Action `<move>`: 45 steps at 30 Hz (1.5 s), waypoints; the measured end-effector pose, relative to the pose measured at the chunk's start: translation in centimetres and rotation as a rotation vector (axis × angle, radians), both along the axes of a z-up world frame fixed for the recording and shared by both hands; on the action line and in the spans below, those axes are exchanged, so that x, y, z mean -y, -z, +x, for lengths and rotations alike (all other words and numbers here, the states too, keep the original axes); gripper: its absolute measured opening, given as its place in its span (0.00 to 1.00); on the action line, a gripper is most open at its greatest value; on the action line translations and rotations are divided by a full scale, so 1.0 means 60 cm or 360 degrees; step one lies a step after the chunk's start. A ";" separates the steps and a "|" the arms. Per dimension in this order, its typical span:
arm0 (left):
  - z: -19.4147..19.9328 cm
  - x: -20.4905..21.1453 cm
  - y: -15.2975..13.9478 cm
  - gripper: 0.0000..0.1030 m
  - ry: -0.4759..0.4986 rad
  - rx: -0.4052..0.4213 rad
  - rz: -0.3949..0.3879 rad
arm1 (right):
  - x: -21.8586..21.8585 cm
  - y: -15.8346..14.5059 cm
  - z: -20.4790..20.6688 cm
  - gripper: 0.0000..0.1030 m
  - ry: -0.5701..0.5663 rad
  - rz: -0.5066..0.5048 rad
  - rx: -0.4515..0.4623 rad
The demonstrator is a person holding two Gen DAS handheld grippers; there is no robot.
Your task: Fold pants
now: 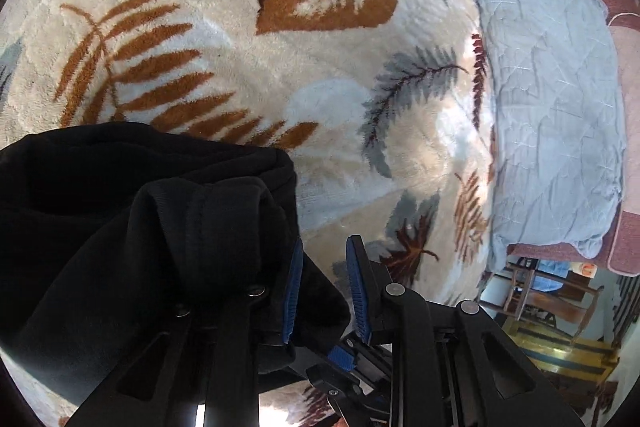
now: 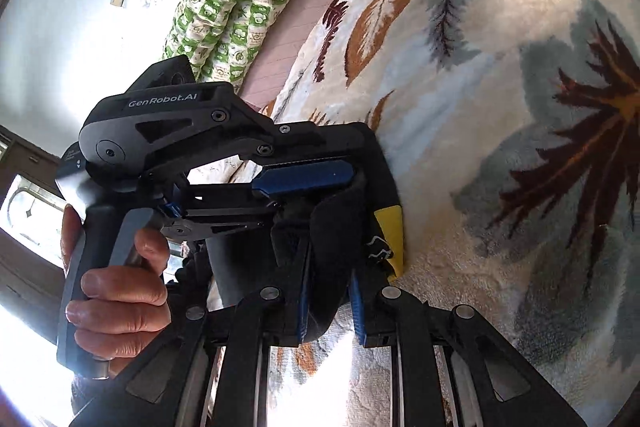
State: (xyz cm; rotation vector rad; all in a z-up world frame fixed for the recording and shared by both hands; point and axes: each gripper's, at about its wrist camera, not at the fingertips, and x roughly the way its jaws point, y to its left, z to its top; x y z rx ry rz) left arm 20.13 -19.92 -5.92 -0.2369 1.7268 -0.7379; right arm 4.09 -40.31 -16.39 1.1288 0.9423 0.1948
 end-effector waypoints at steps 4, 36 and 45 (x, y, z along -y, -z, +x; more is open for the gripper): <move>-0.010 -0.054 -0.092 0.36 -0.0080 0.0104 -0.0229 | 0.017 -0.018 -0.004 0.22 -0.0029 0.0009 0.0051; -0.165 -0.185 0.018 0.55 -0.0451 0.0504 0.0210 | 0.008 -0.067 0.176 0.08 -0.0378 -0.0508 -0.0001; -0.181 -0.140 0.006 0.51 -0.0430 0.0598 0.0292 | 0.034 -0.008 0.185 0.20 -0.0389 -0.0449 -0.0185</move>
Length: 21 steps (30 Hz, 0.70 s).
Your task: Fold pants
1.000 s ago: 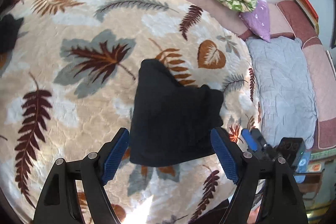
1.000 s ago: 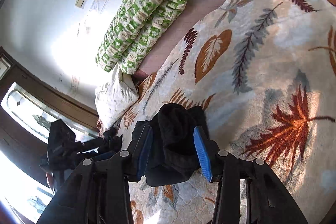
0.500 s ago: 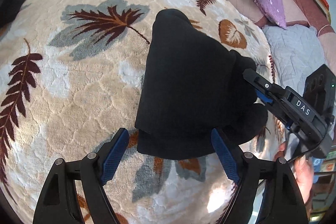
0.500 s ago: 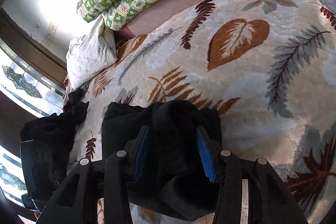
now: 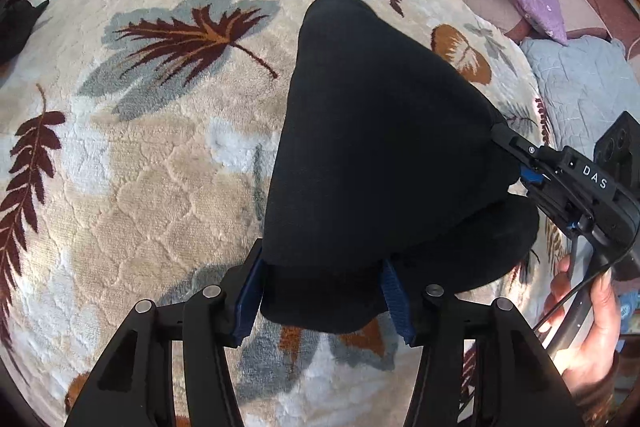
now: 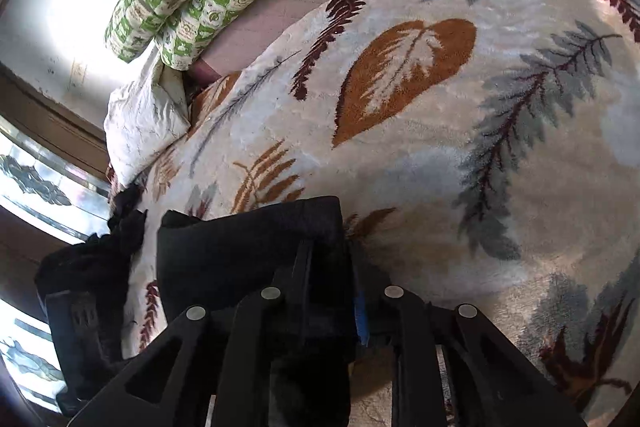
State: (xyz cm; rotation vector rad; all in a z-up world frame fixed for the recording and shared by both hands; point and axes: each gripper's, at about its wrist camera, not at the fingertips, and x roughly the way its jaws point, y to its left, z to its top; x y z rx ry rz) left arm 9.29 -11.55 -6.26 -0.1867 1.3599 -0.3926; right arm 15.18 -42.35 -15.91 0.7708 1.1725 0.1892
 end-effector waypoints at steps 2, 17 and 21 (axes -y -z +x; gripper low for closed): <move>-0.021 -0.010 -0.025 0.53 -0.0017 0.0078 -0.0004 | 0.015 -0.017 -0.010 0.27 0.0006 0.0119 0.0035; -0.073 0.025 -0.020 0.70 0.0082 0.0231 0.0208 | -0.045 -0.044 -0.084 0.14 -0.0372 -0.0013 0.0085; -0.055 0.010 0.000 0.68 0.0041 0.0094 0.0150 | -0.036 -0.009 -0.095 0.14 -0.0409 -0.0217 0.0039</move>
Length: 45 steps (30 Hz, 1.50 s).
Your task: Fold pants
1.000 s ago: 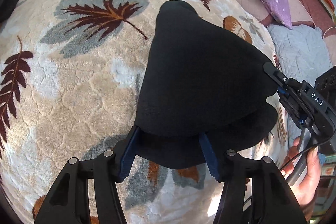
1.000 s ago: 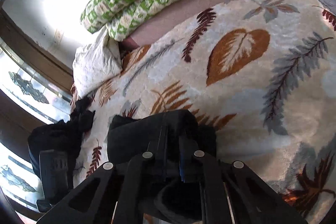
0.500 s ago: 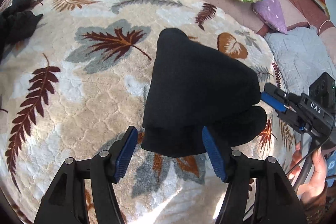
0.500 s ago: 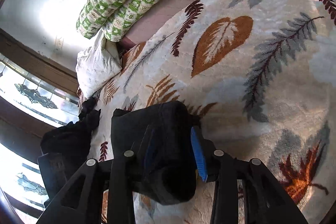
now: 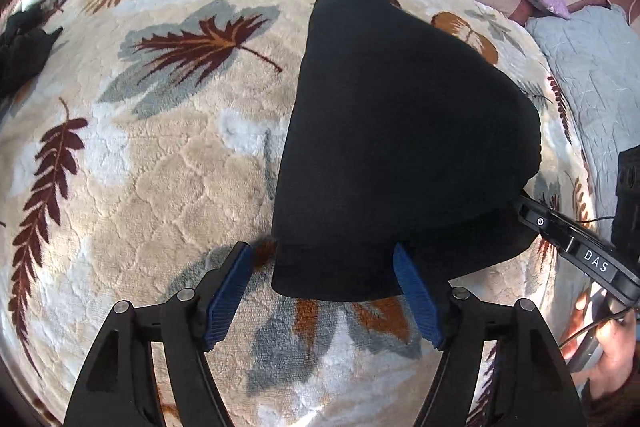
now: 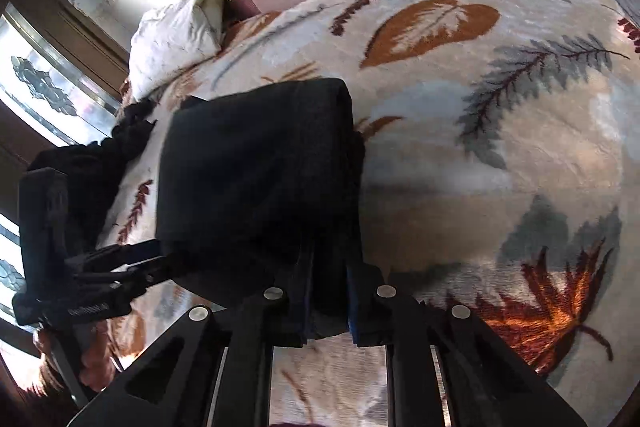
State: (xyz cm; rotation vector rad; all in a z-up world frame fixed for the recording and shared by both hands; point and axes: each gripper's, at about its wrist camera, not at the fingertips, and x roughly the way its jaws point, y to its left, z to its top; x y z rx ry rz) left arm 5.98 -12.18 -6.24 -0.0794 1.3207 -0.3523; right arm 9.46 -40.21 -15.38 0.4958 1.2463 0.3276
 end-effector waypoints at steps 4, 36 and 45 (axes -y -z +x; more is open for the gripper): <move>0.006 -0.025 -0.032 0.67 -0.0012 0.0069 -0.0085 | 0.034 -0.021 0.001 0.19 0.0086 0.0216 0.0016; 0.206 0.081 0.043 0.71 0.0004 0.0078 0.0189 | 0.050 0.045 0.111 0.39 0.0361 0.0165 -0.0017; 0.119 0.077 -0.027 0.67 0.0021 0.0270 0.0259 | 0.056 -0.034 0.063 0.42 0.0352 0.0208 0.0077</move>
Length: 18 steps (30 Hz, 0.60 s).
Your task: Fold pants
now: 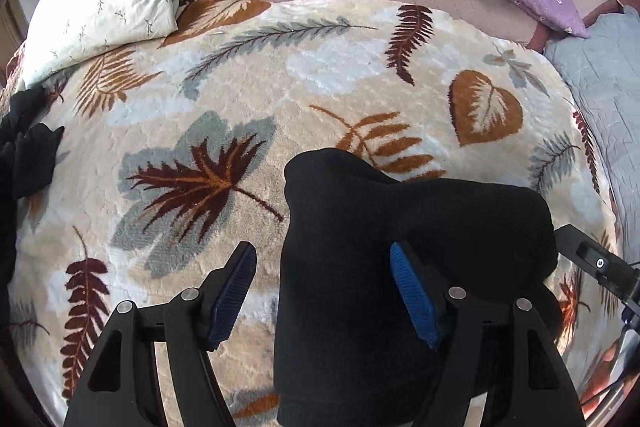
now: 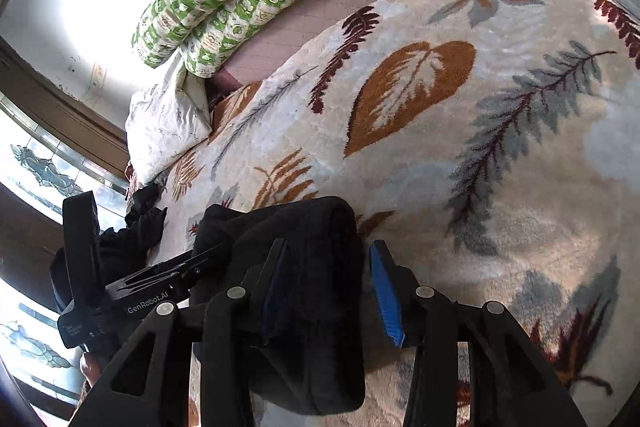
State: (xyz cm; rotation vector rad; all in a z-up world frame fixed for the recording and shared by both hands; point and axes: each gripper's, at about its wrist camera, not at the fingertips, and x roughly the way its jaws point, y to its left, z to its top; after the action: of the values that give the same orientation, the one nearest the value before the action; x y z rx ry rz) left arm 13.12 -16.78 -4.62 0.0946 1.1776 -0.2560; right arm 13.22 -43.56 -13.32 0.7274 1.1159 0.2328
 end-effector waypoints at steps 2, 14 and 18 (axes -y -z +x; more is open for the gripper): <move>-0.017 -0.004 -0.013 0.67 0.0012 0.0024 0.0009 | 0.004 -0.013 -0.013 0.42 0.0008 0.0003 0.0012; -0.063 -0.091 -0.041 0.71 -0.0107 -0.0064 -0.0064 | -0.020 -0.008 -0.047 0.45 -0.0005 0.0045 -0.0059; -0.056 -0.093 0.000 0.72 -0.0120 -0.0151 -0.0042 | -0.040 0.012 -0.043 0.45 -0.0018 -0.0006 -0.0089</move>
State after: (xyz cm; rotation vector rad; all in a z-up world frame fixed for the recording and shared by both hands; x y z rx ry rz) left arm 9.74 -11.17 -4.60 0.0147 1.2692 -0.2112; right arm 10.63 -41.18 -14.03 0.7280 1.1736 0.2210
